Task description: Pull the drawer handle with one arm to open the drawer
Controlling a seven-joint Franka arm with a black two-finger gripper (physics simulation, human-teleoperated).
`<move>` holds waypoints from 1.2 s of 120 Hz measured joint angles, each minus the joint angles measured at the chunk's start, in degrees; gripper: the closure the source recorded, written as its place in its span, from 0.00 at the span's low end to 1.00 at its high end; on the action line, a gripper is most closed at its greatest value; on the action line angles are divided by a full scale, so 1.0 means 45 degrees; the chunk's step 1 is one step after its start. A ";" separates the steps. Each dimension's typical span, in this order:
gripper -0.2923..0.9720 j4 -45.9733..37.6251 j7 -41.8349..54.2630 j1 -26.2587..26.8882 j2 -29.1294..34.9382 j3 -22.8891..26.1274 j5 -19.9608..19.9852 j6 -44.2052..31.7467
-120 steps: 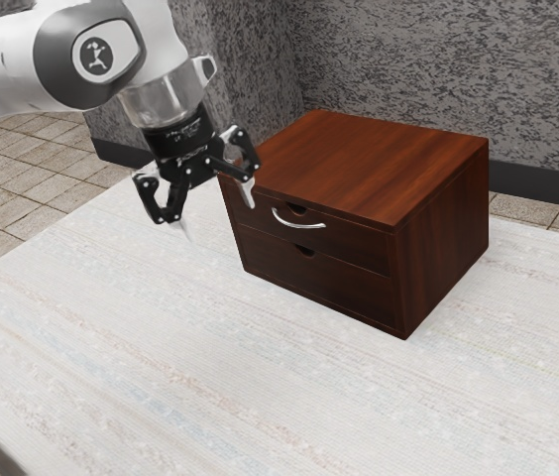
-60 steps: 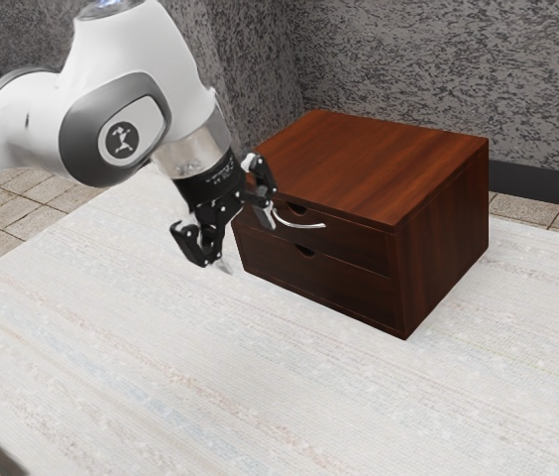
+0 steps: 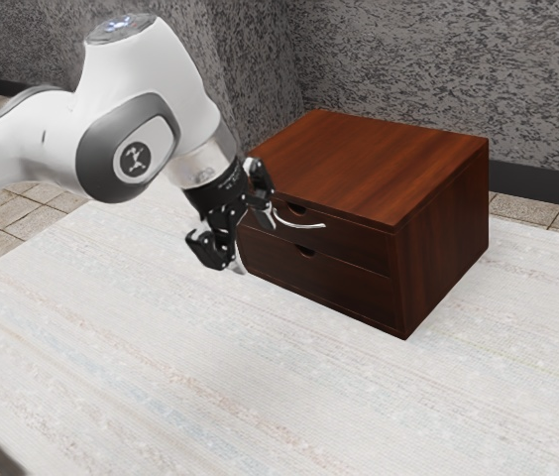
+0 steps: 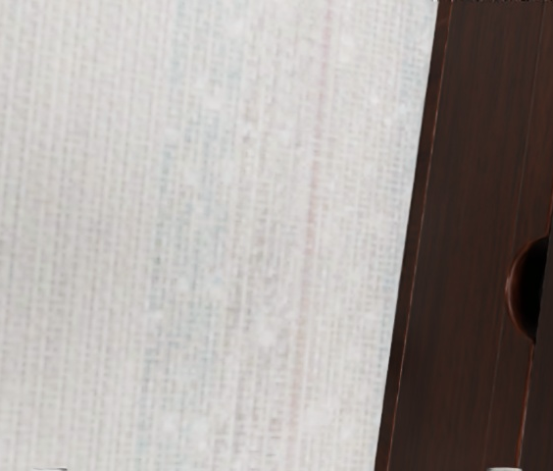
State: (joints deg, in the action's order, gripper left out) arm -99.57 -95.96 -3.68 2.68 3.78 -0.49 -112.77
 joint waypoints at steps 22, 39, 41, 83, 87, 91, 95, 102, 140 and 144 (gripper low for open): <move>0.35 -0.0001 -0.0414 -0.0027 -0.0226 -0.0019 -0.0067 -0.0418; 0.35 0.0052 -0.0631 -0.0074 -0.0585 -0.0041 -0.0087 -0.0790; 0.35 0.0057 -0.0652 -0.0078 -0.0621 -0.0046 -0.0090 -0.0846; 0.34 0.0077 -0.0985 -0.0181 -0.1347 -0.0151 -0.0123 -0.2369; 0.34 0.0083 -0.1008 -0.0194 -0.1396 -0.0157 -0.0203 -0.2519; 0.34 0.0078 -0.1031 -0.0203 -0.1423 -0.0166 -0.0277 -0.2669; 0.34 0.0075 -0.1052 -0.0214 -0.1441 -0.0170 -0.0333 -0.2802; 0.34 0.0072 -0.1087 -0.0225 -0.1455 -0.0174 -0.0405 -0.3000; 0.34 0.0125 -0.1220 -0.0207 -0.1808 -0.0260 -0.0525 -0.3643; 0.34 0.0118 -0.1230 -0.0222 -0.1829 -0.0273 -0.0528 -0.3673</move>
State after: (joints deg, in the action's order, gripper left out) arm -99.04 -101.50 -4.68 -5.55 2.55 -2.87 -129.30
